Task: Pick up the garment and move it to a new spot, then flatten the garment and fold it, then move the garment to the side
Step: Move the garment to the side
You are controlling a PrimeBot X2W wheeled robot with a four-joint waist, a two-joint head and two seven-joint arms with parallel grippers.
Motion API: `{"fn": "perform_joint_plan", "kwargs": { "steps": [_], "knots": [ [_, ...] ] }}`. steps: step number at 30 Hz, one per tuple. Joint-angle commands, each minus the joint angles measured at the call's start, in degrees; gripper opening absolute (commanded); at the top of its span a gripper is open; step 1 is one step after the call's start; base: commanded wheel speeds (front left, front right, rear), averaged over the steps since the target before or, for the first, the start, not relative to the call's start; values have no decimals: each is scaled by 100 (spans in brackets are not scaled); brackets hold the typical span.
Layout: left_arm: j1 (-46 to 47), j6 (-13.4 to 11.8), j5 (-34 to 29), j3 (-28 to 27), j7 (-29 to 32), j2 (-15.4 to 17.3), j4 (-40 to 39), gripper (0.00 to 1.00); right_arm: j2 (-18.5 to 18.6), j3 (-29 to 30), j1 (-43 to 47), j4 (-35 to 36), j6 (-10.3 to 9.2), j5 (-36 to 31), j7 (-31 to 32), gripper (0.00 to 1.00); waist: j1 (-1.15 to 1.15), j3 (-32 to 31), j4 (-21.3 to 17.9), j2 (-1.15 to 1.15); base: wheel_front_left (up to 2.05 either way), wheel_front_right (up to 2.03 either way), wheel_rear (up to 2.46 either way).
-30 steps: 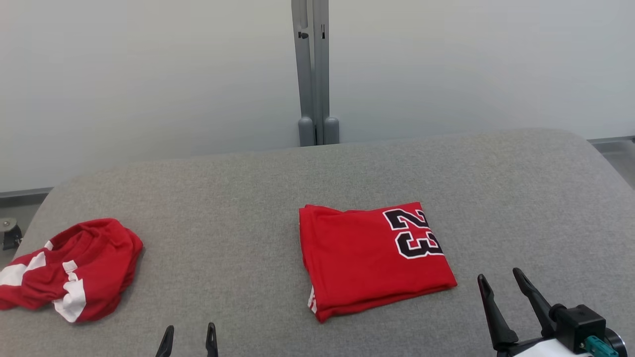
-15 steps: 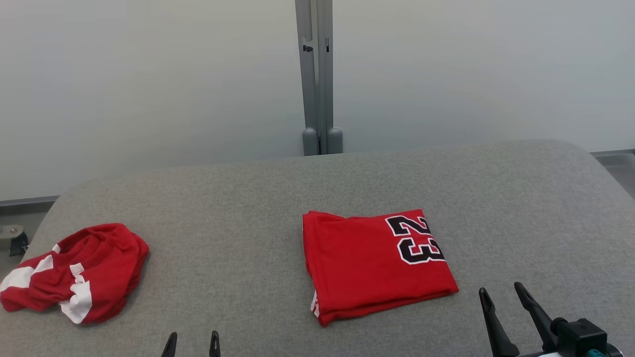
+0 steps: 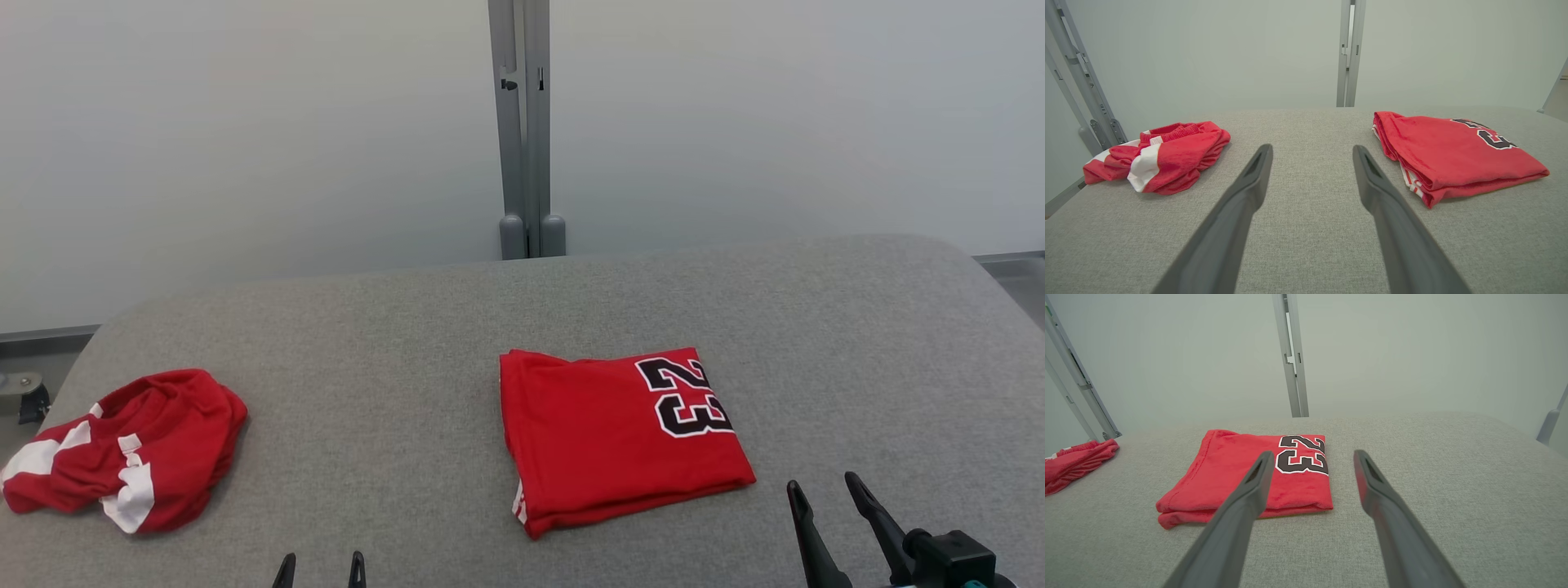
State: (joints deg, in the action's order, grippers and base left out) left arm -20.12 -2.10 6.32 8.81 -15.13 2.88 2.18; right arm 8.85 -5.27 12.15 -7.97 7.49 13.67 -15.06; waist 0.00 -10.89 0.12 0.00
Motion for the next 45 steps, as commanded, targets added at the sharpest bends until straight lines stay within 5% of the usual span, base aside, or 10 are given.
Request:
{"fn": "perform_joint_plan", "kwargs": {
  "steps": [1, 34, 45],
  "knots": [
    [-43, -22, -18, 2, -1, 3, 10, 100, 8, -3, 54, -10, 0, 5, -15, 100, 0, 7, 10, 0, 0, 0, 0],
    [234, -46, -57, 108, -1, 3, -18, 100, 22, -55, -60, -85, 0, -26, -15, 100, 0, 349, 185, 0, 0, 0, 0],
    [675, 74, -259, 432, -1, 4, -176, 100, 398, -338, -878, -536, 0, 394, -15, 100, 0, 1010, 489, 0, 0, 0, 0]
  ]
}}
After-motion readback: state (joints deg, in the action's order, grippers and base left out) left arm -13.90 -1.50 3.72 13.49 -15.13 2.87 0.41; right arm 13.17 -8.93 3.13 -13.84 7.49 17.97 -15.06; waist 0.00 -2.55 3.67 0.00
